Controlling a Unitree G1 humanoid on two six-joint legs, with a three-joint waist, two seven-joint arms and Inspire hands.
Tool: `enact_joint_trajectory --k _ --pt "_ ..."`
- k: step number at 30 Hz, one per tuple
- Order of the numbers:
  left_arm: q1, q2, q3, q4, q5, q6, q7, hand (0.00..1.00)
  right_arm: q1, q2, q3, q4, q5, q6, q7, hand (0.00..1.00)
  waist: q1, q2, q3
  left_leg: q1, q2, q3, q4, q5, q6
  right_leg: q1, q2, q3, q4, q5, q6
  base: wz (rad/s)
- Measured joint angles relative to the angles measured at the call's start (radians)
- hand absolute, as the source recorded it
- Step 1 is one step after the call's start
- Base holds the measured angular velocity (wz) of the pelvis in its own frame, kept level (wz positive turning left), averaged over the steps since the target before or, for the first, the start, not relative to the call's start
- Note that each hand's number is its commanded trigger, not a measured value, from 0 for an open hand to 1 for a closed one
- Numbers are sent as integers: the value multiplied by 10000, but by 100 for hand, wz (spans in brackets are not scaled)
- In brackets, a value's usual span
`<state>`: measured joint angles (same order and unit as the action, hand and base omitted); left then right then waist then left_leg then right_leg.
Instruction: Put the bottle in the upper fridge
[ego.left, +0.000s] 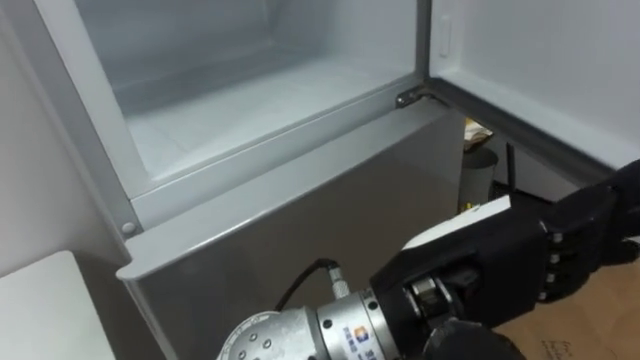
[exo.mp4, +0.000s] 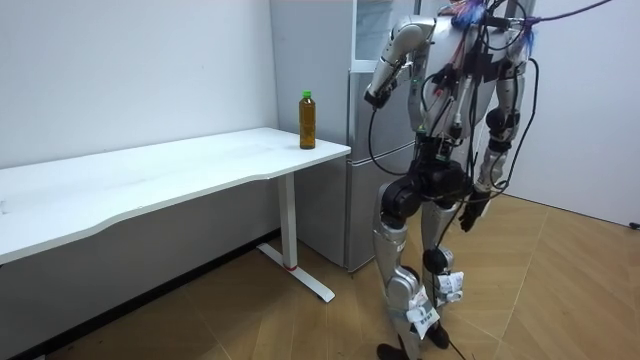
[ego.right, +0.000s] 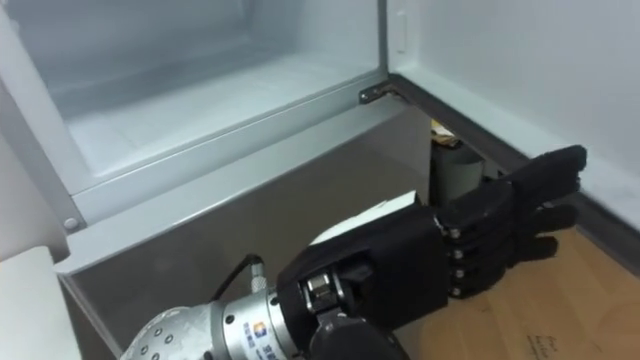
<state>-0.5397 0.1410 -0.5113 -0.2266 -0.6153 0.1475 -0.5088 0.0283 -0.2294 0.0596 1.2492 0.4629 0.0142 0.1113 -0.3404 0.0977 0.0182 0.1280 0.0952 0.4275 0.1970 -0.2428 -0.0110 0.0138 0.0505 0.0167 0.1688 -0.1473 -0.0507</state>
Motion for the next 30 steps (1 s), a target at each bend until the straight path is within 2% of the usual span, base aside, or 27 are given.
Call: enact_joint_trajectory --k 2,3,6,9,12,13,15,18,20,22,23,27,28,29,30 --pt "28 181 2 -8 14 -2 0 0 -23 2 -1 -116 -270 -3 25 0 203 1 -1 -88 -11 -166 8 0 0 1 -22 -128 -29 -2 1 16" --pt "47 230 2 -12 20 -2 0 0 -24 2 -3 -150 -333 -6 34 0 195 1 -1 -139 -24 -240 10 1 -1 -2 -39 -226 -34 -6 2 34" --pt "389 435 6 -286 22 -1 3 0 -22 0 -4 -284 -404 -5 118 0 373 8 -8 -312 -63 -369 13 8 -13 -34 -84 -528 -131 -7 1 34" --pt "604 680 59 -584 32 -1 3 0 -10 10 -3 -338 -363 -9 159 0 570 2 -11 -367 -111 -742 -9 50 -77 56 -152 -919 -168 -10 4 36" --pt "678 683 632 -817 26 -4 4 0 -21 69 -15 -329 -440 -98 160 0 906 -18 -20 -329 -115 -844 -65 77 -117 110 -158 -1025 -145 -11 4 13" --pt "808 724 967 -955 37 -6 24 0 15 133 -13 -341 -468 -143 134 0 1032 -43 -30 -292 -113 -920 -90 87 -134 155 -151 -1048 -141 -11 2 10" --pt "1278 755 1441 -1321 100 -61 128 0 55 209 48 -332 -454 -154 134 0 1062 -113 -52 -273 -137 -1148 -88 105 -158 231 -165 -1155 -151 -29 -21 16" --pt "1853 776 1673 -1902 1043 -208 559 0 273 311 92 -342 -446 -157 183 0 1356 -369 -50 -279 -136 -1333 -102 129 -195 265 -168 -1322 -138 -40 -42 18" --pt "2213 797 1976 -2300 1532 -256 835 0 342 322 78 -351 -444 -193 219 0 1574 -493 -106 -289 -152 -1511 -70 132 -200 357 -195 -1484 -168 -42 -45 19" --pt "2278 777 2242 -2584 1723 -285 1057 0 431 367 72 -346 -452 -266 211 0 1622 -617 -136 -290 -196 -1780 -38 132 -199 392 -243 -1655 -172 -78 -30 32" --pt "2287 735 2505 -2697 1748 -426 1122 0 459 396 70 -346 -546 -311 219 0 1805 -661 -162 -295 -203 -1826 17 132 -198 423 -262 -1721 -160 -84 -26 21" --pt "2300 729 3228 -2870 1765 -895 1569 0 557 390 56 -352 -832 -487 233 0 2112 -655 -179 -289 -252 -2023 76 132 -194 554 -314 -1852 -178 -97 -3 16" --pt "2418 717 3526 -3036 1767 -951 1717 0 605 392 33 -413 -821 -491 232 0 2294 -595 -212 -297 -260 -2127 75 132 -194 568 -317 -1918 -177 -99 -4 8" --pt "2650 700 3795 -3214 1772 -1135 1877 0 690 401 -49 -450 -852 -568 233 0 2420 -563 -210 -295 -256 -2161 76 133 -193 582 -315 -1993 -179 -102 -9 10" --pt "2806 703 3999 -3350 1782 -1162 1938 0 708 404 -65 -447 -881 -595 222 0 2481 -556 -209 -303 -251 -2181 72 133 -194 581 -314 -2024 -173 -108 -18 8"
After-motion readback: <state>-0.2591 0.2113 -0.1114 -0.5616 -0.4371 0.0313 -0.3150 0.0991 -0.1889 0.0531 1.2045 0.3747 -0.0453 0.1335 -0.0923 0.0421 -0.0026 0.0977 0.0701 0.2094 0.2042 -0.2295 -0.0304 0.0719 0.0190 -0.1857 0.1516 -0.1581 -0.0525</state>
